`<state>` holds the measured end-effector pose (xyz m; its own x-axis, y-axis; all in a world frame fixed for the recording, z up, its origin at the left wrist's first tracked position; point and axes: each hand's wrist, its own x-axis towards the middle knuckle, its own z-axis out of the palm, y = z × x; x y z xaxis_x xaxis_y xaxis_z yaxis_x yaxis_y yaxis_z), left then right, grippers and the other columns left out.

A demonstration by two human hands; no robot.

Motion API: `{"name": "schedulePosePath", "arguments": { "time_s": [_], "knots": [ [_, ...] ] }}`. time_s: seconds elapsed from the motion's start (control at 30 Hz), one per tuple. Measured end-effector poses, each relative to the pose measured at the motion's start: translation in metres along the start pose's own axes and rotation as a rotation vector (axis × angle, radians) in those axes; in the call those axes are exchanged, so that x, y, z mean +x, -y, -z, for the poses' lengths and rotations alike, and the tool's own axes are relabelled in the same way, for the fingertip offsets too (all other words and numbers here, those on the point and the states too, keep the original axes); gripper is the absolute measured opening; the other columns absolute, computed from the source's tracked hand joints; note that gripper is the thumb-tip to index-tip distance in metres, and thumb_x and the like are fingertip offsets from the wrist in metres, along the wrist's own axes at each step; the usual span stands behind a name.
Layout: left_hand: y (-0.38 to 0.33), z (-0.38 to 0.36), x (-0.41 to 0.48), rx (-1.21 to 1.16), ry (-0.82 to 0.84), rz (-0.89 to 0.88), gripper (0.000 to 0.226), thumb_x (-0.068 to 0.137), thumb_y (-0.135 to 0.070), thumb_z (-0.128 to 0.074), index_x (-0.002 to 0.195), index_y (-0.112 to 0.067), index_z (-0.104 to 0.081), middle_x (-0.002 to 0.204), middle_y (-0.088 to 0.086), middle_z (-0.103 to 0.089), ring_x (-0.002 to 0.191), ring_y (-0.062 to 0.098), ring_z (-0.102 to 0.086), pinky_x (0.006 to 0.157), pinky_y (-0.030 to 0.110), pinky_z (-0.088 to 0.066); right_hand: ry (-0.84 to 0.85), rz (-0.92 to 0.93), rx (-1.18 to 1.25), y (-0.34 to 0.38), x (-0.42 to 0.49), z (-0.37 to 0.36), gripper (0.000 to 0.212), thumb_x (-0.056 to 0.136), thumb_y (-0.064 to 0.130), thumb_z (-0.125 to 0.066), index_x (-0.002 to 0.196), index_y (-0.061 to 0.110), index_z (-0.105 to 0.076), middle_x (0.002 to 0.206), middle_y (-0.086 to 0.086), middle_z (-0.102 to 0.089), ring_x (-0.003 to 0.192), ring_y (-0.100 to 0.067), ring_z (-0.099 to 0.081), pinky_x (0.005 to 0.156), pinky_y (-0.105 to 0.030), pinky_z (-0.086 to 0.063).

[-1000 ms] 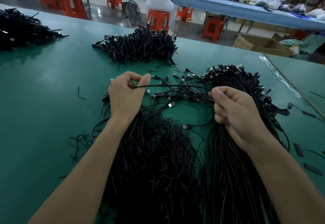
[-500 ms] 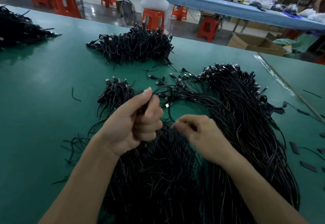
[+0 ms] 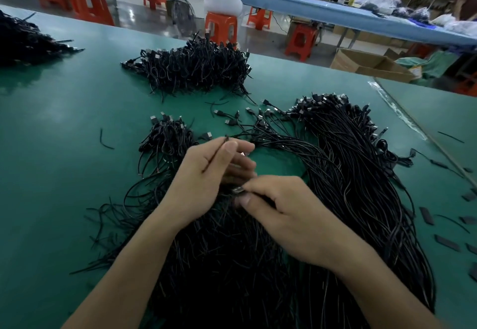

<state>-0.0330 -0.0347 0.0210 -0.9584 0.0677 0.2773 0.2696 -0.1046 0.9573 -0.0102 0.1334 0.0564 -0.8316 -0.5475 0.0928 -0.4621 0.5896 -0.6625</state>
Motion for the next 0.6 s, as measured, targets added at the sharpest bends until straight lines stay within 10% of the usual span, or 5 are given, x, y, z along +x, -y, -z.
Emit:
{"name": "schedulePosePath", "arguments": {
  "time_s": [0.2, 0.33, 0.6],
  "knots": [
    [-0.001, 0.017, 0.003, -0.117, -0.147, -0.107, 0.029, 0.104, -0.027, -0.040, 0.113, -0.025, -0.068, 0.096, 0.008, -0.076, 0.095, 0.028, -0.074, 0.083, 0.035, -0.060, 0.050, -0.102, -0.025, -0.011, 0.001, 0.014, 0.020, 0.100, 0.034, -0.053, 0.090, 0.030, -0.070, 0.075, 0.003, -0.068, 0.063, -0.014, -0.059, 0.057, -0.026, -0.046],
    [0.003, 0.010, 0.001, 0.212, -0.046, -0.179, 0.029, 0.104, -0.025, -0.040, 0.116, -0.023, -0.067, 0.121, -0.006, -0.071, 0.122, 0.009, -0.061, 0.104, 0.029, -0.049, 0.077, -0.024, 0.025, -0.003, 0.000, 0.007, 0.022, 0.101, 0.029, -0.053, 0.082, 0.028, -0.065, 0.067, 0.008, -0.060, 0.057, -0.009, -0.052, 0.053, -0.022, -0.041],
    [-0.010, -0.006, -0.010, 0.051, 0.230, 0.113, 0.049, 0.101, -0.041, -0.040, 0.063, -0.015, -0.059, 0.052, 0.000, -0.057, 0.046, 0.014, -0.055, 0.051, 0.024, -0.048, -0.119, 0.083, 0.118, 0.000, 0.006, 0.025, 0.017, 0.097, 0.027, -0.061, 0.086, 0.027, -0.075, 0.077, 0.009, -0.073, 0.074, -0.011, -0.068, 0.072, -0.031, -0.054]
  ]
}}
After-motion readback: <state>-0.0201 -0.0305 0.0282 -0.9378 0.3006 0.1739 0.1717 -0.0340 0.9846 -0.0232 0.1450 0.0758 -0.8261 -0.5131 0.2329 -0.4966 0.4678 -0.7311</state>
